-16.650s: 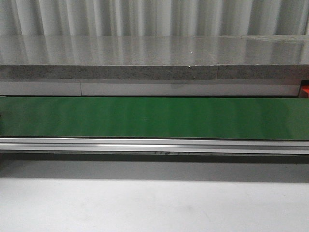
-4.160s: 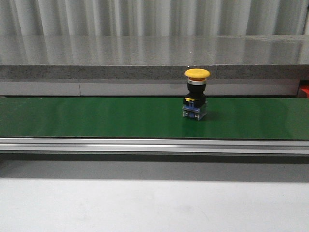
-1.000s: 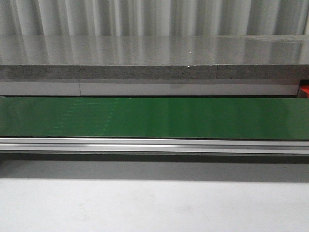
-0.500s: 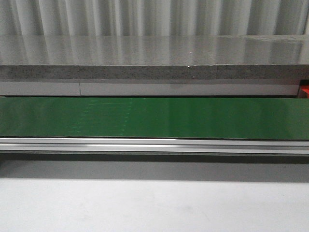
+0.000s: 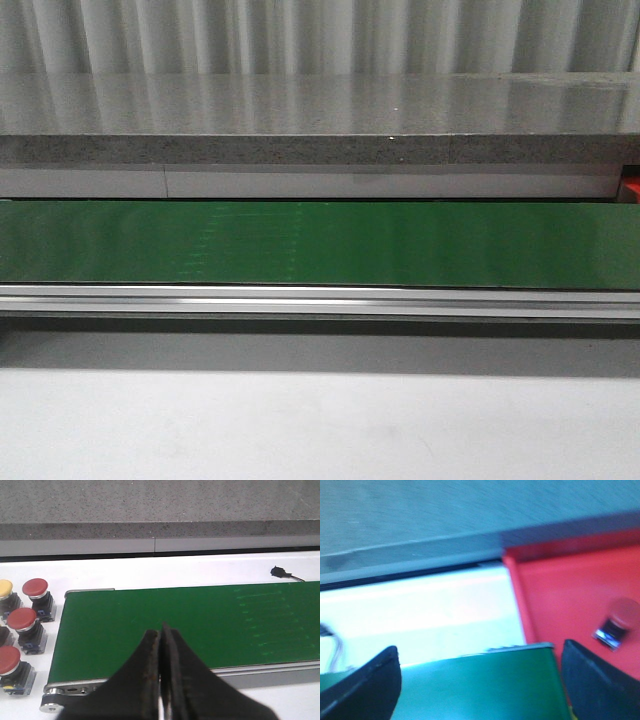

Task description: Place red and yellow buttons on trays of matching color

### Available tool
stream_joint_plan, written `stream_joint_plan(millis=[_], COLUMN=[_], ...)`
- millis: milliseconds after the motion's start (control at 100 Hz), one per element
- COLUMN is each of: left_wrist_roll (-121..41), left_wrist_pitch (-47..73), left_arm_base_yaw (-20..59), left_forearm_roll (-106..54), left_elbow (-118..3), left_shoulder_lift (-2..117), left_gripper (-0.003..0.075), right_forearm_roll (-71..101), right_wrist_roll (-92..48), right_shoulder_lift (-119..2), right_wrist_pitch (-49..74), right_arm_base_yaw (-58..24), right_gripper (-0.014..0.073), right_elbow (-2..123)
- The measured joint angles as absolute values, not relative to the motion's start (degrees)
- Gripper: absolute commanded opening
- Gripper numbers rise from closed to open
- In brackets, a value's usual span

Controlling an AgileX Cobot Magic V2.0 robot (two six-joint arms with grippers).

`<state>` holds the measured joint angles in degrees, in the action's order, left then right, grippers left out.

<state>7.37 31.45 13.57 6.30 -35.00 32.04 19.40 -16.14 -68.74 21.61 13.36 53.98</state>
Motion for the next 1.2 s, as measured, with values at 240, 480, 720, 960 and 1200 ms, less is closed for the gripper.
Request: stream_joint_plan(millis=[240,480,720,960,1200], left_wrist_roll=[7.4,7.4,7.4,7.4,7.4], left_wrist_pitch=[31.4,31.4,31.4,31.4,30.4], left_arm_base_yaw=[13.6,13.6,13.6,13.6,13.6], left_forearm_roll=[6.3,6.3,6.3,6.3,6.3], left_elbow=[-35.0,-35.0,-35.0,-35.0,-35.0], left_shoulder_lift=[32.0,32.0,32.0,32.0,32.0], left_gripper=[-0.002,-0.002,-0.002,-0.002,-0.002], right_forearm_roll=[19.4,19.3,19.2,19.2,19.2], right_wrist_roll=[-18.4,-19.3,-19.4,-19.4,-19.4], right_shoulder_lift=[-57.4,-51.2,-50.4,-50.4,-50.4], right_wrist_pitch=[18.7,16.3,15.8,15.8,15.8], right_arm_base_yaw=[5.3,4.9,4.9,4.9,4.9], right_gripper=[0.019,-0.0068,-0.0068,-0.0068,-0.0068], right_elbow=[45.9,42.4,42.3,42.3,42.3])
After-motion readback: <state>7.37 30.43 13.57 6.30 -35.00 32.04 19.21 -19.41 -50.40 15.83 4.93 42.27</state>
